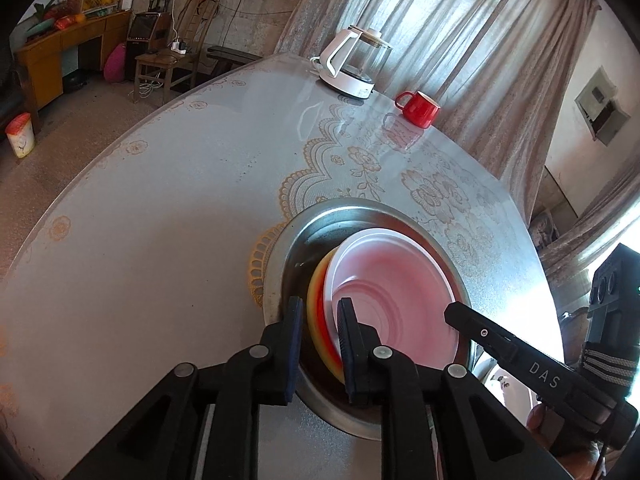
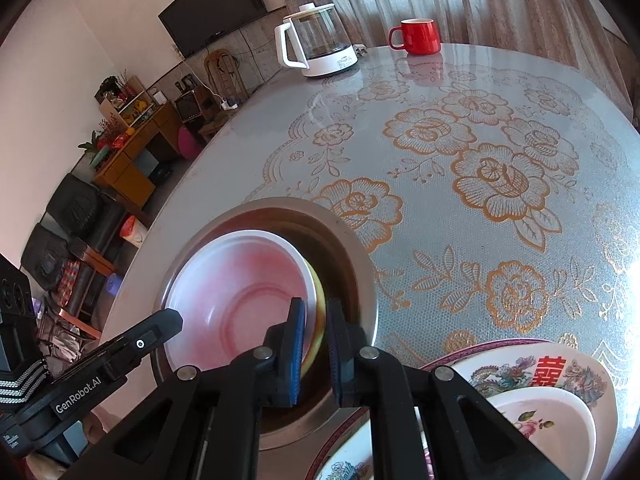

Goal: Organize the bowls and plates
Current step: 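Carry the red-and-white bowl with both grippers into the yellow bowl, then open both grippers and regrip the steel bowl rim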

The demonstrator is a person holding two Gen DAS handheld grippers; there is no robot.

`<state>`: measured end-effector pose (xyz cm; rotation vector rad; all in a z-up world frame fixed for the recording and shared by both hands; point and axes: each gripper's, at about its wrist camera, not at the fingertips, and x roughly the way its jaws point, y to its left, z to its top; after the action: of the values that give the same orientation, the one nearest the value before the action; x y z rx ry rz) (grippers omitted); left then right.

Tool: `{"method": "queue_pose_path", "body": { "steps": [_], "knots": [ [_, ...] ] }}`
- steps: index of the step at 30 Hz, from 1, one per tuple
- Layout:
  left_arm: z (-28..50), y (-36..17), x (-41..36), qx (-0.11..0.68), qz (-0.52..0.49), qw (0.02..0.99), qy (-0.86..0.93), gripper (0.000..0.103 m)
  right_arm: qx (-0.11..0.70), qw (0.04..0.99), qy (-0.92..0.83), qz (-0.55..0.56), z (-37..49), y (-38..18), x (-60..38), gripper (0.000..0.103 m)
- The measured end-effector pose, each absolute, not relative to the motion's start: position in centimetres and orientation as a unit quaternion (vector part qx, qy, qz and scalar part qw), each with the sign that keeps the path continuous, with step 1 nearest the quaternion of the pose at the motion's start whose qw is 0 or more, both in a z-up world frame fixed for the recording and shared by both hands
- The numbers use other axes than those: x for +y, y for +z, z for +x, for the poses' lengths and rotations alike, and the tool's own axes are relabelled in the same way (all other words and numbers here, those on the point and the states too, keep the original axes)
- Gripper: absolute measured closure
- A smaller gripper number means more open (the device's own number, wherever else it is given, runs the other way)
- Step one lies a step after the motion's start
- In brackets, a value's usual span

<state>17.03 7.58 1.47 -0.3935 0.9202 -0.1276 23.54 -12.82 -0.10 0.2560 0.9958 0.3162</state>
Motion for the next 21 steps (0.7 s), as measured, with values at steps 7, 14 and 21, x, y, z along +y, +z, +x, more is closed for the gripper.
{"method": "queue_pose_path", "body": {
  "steps": [7, 14, 21],
  "knots": [
    [16.9, 1.6, 6.8, 0.427, -0.160, 0.888, -0.049, 0.085, 0.467, 0.859, 0.153, 0.140, 22.9, 0.1, -13.7, 0.087],
    [16.8, 1.4, 6.5, 0.419, -0.144, 0.895, -0.048, 0.085, 0.465, 0.863, 0.151, 0.124, 23.0, -0.1, -13.0, 0.087],
    [16.2, 2.2, 7.4, 0.399, -0.151, 0.903, -0.044, 0.078, 0.439, 0.874, 0.159, 0.135, 22.4, 0.7, -14.2, 0.077]
  ]
}}
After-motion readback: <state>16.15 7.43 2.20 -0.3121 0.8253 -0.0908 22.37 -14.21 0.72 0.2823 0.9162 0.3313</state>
